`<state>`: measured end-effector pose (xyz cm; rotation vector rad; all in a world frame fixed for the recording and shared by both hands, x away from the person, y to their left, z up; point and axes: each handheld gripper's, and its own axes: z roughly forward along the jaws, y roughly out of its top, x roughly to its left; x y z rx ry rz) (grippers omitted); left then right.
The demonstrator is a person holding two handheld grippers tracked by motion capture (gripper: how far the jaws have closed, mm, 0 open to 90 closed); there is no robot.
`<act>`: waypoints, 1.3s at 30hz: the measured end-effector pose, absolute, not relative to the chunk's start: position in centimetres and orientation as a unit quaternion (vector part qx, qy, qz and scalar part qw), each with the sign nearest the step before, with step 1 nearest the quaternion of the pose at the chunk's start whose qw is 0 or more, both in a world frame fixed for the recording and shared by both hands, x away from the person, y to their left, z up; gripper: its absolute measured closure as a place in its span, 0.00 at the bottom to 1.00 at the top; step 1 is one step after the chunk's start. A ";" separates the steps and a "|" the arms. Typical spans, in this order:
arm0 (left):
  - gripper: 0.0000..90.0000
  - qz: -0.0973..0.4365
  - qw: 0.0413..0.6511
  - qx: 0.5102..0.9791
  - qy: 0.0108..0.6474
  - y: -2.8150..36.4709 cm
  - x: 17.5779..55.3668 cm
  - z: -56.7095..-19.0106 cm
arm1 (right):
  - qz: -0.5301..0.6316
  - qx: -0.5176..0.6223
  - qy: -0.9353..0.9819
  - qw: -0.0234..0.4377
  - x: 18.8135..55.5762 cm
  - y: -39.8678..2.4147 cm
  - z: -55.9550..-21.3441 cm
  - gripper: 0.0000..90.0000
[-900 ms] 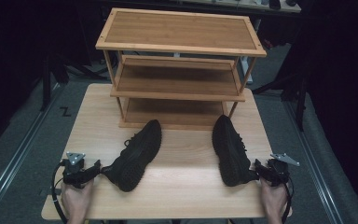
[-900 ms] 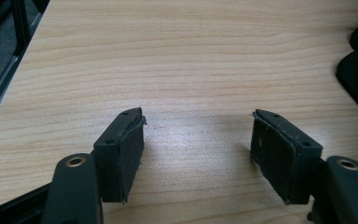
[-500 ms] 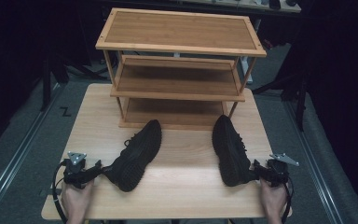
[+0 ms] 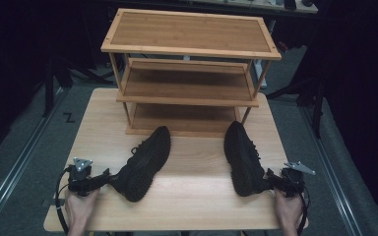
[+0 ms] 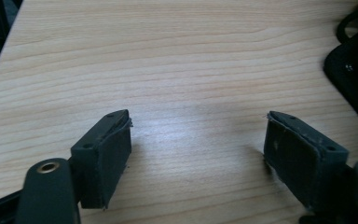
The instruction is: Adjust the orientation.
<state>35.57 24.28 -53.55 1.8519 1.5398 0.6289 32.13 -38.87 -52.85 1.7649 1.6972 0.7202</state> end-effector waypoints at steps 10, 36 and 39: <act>0.28 0.218 0.346 0.718 0.563 23.6 35.9 -53.4 | 0.270 0.658 0.640 0.290 32.1 -38.8 -52.9 0.42; 0.24 0.192 0.356 0.759 0.510 19.7 35.9 -52.8 | 0.272 0.655 0.643 0.288 32.1 -38.8 -52.9 0.42; 0.24 0.191 0.364 0.757 0.508 19.7 35.8 -52.6 | 0.272 0.655 0.643 0.288 32.1 -38.8 -52.9 0.42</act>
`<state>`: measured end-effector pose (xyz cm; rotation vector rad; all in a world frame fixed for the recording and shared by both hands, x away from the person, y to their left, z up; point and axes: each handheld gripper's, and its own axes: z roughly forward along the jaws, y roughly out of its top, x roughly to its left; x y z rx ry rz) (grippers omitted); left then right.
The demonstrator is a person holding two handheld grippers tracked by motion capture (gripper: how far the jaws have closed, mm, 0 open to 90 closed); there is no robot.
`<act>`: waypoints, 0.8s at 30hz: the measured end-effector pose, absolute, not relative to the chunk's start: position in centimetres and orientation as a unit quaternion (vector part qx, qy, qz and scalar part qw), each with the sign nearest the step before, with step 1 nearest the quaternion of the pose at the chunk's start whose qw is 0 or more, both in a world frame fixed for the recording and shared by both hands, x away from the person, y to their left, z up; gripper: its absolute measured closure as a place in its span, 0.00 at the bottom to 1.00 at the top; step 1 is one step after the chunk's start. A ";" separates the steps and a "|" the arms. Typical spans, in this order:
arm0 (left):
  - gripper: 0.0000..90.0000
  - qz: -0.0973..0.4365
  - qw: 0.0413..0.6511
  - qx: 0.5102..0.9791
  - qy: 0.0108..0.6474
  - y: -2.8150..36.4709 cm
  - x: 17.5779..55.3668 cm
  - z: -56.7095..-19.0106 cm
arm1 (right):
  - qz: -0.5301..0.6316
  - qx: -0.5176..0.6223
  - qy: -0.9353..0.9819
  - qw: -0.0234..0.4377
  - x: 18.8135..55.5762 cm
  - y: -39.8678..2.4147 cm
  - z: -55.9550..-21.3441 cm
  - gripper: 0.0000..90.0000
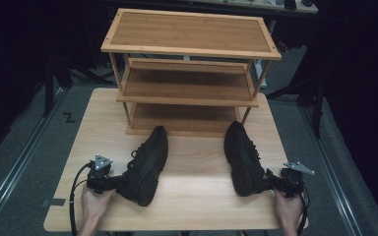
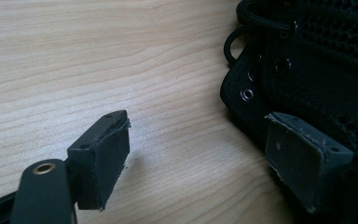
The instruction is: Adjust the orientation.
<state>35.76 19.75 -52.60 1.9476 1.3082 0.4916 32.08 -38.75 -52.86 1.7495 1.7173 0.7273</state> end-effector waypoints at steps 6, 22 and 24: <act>0.24 0.186 0.378 0.755 0.503 19.3 35.8 -52.4 | 0.273 0.655 0.643 0.288 32.1 -38.7 -52.9 0.42; 0.23 0.175 0.380 0.773 0.476 17.4 36.0 -51.4 | 0.273 0.654 0.644 0.288 32.1 -38.7 -52.9 0.42; 0.22 0.174 0.380 0.774 0.476 17.4 36.0 -51.4 | 0.273 0.655 0.644 0.288 32.1 -38.7 -52.9 0.42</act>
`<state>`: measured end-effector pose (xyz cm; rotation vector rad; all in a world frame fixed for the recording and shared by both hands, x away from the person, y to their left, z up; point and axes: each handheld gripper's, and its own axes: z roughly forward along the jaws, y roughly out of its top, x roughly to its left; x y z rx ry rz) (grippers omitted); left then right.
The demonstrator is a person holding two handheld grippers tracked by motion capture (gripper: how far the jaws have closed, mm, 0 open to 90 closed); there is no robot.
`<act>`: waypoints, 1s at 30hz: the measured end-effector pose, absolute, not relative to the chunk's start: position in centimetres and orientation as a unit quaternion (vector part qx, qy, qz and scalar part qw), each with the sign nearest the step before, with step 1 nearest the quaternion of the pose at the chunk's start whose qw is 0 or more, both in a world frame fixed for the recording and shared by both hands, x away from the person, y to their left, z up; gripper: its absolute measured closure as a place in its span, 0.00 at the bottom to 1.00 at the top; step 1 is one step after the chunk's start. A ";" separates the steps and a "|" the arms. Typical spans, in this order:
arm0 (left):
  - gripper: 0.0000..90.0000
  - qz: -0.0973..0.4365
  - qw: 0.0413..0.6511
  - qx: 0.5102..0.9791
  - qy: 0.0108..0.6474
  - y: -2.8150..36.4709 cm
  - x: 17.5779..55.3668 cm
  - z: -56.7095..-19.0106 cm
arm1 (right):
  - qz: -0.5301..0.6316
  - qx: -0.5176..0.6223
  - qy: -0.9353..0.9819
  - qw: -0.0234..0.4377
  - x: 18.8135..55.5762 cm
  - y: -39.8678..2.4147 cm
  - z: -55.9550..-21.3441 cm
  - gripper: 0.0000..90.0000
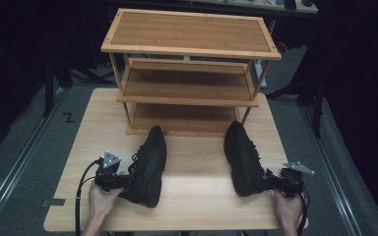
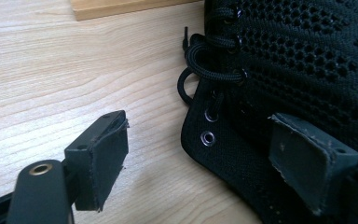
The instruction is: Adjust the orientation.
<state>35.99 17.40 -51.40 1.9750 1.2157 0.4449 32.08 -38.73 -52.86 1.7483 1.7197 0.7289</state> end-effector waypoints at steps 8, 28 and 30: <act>0.22 0.166 0.386 0.776 0.472 16.9 36.0 -51.0 | 0.273 0.654 0.644 0.287 32.1 -38.7 -52.9 0.42; 0.21 0.153 0.405 0.773 0.464 16.0 36.1 -50.3 | 0.274 0.650 0.648 0.288 32.1 -38.7 -52.9 0.41; 0.21 0.153 0.406 0.773 0.463 16.0 36.1 -50.3 | 0.273 0.650 0.648 0.288 32.1 -38.7 -52.9 0.41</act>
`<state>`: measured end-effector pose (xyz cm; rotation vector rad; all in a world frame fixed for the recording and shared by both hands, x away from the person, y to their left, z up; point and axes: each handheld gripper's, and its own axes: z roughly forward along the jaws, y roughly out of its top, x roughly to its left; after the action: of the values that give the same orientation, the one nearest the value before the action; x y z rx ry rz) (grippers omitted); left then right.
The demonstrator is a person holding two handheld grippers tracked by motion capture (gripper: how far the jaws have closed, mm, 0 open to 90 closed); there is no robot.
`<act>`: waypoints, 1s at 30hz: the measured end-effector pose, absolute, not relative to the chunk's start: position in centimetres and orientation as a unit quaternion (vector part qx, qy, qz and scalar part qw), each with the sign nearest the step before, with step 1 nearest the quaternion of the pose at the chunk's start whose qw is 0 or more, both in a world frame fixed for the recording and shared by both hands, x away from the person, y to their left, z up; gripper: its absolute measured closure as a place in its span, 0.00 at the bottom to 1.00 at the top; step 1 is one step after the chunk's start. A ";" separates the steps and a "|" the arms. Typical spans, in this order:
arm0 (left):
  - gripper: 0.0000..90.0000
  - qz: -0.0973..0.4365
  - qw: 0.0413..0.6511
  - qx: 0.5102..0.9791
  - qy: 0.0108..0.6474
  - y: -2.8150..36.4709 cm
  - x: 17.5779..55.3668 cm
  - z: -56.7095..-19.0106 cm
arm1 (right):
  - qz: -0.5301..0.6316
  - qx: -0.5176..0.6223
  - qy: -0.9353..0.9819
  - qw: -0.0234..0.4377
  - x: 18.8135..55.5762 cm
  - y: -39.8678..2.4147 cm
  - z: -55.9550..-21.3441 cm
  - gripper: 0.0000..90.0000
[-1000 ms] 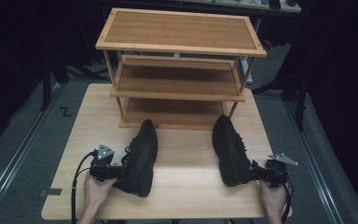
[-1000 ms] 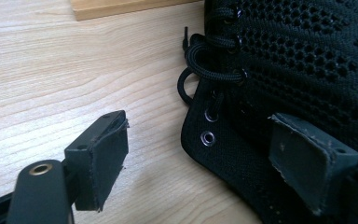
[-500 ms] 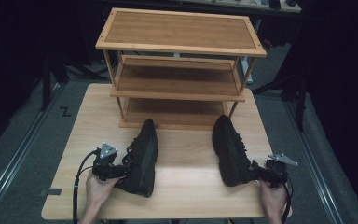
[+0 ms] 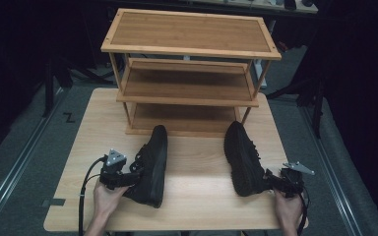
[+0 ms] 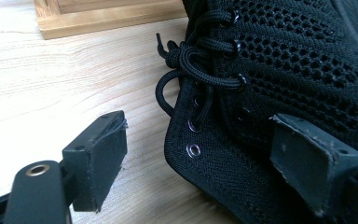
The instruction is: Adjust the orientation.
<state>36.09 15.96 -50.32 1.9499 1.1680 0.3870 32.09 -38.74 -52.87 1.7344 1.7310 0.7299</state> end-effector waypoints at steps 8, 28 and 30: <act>0.22 0.148 0.409 0.779 0.452 15.3 36.2 -49.7 | 0.274 0.648 0.651 0.286 32.1 -38.6 -52.9 0.41; 0.29 0.144 0.407 0.792 0.432 14.0 36.3 -48.5 | 0.276 0.646 0.652 0.286 32.1 -38.5 -52.9 0.41; 0.30 0.145 0.405 0.794 0.430 13.9 36.3 -48.3 | 0.276 0.646 0.652 0.285 32.1 -38.5 -52.9 0.41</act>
<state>36.27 13.87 -48.33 2.0034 1.0851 0.3663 32.07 -38.53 -52.88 1.7276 1.7433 0.7387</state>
